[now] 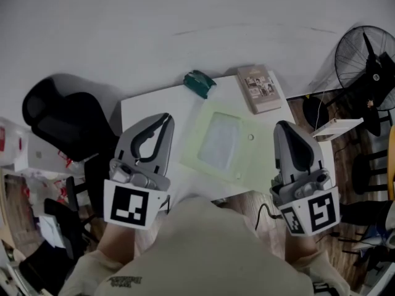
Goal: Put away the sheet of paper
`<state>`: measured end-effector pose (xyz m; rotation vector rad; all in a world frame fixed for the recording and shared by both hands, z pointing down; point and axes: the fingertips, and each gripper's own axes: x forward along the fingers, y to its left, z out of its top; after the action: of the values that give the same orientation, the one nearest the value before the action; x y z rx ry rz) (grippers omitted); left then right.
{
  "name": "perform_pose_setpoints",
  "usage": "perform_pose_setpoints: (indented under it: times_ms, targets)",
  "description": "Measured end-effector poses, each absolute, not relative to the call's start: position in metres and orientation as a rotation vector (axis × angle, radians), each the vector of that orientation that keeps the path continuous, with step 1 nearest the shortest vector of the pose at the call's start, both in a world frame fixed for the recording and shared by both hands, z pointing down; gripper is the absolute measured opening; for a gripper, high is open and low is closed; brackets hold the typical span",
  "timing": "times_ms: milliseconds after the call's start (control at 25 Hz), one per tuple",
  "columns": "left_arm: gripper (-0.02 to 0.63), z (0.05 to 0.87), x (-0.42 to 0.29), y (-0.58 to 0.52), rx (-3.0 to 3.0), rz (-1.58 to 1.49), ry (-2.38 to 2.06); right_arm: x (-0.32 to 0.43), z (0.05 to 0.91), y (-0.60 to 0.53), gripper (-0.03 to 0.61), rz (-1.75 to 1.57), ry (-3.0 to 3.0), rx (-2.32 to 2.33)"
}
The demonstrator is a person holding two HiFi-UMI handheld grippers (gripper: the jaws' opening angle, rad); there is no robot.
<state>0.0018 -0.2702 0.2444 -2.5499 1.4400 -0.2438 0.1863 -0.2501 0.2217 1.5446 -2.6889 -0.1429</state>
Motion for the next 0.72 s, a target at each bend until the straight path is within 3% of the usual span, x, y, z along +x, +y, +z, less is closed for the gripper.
perform_pose_setpoints:
  times_ms: [720]
  targets:
    - [0.021, 0.303, -0.006, -0.251, -2.672, -0.329, 1.487, 0.164, 0.292, -0.242, 0.021, 0.104, -2.658, 1.419]
